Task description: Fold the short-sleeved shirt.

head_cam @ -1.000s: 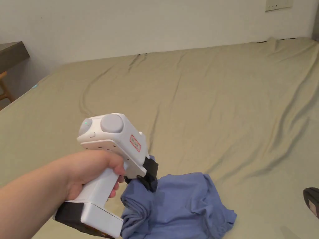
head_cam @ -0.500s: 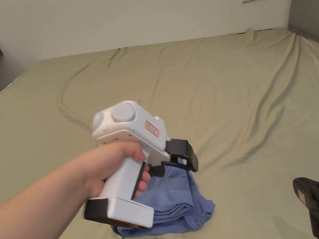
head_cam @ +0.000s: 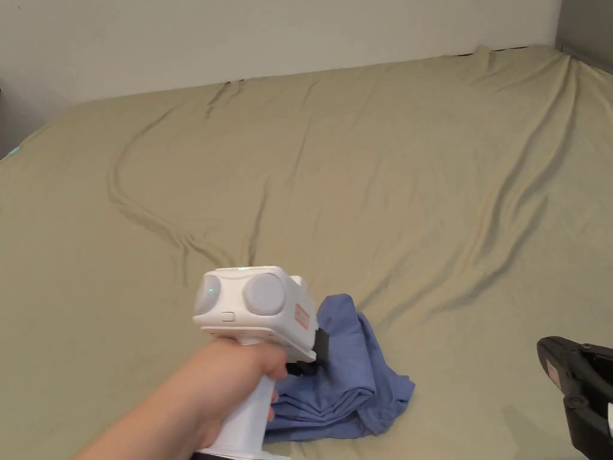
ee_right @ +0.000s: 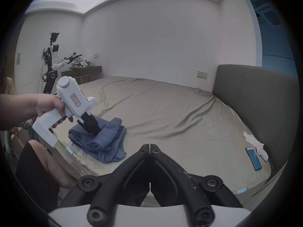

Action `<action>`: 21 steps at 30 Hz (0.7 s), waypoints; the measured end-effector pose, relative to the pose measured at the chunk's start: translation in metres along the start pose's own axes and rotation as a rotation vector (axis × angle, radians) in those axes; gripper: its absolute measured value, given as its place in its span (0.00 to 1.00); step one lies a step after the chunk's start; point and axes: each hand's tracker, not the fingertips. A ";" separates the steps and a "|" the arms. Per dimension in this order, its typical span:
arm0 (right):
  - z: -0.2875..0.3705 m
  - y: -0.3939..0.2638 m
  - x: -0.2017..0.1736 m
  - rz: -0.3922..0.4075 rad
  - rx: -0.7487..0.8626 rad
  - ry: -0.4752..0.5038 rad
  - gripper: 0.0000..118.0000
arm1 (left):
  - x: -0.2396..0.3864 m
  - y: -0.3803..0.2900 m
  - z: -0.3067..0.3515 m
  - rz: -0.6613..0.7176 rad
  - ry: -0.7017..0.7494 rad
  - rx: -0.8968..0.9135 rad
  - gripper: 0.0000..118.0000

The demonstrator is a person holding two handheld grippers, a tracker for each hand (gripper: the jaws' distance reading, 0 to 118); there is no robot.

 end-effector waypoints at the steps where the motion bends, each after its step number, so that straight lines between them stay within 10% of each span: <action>1: 0.000 -0.001 0.000 0.001 -0.003 -0.002 0.01 | 0.010 0.001 -0.002 -0.017 0.001 0.000 0.00; 12: -0.005 -0.007 -0.010 0.000 -0.037 -0.010 0.01 | 0.083 0.017 0.002 -0.237 -0.061 0.016 0.00; 15: -0.009 -0.004 -0.015 0.011 -0.047 -0.011 0.01 | 0.074 0.025 0.027 -0.148 -0.277 0.040 0.00; 21: -0.038 0.006 -0.040 0.036 -0.070 0.037 0.01 | -0.005 0.002 0.104 -0.129 -0.266 0.280 0.00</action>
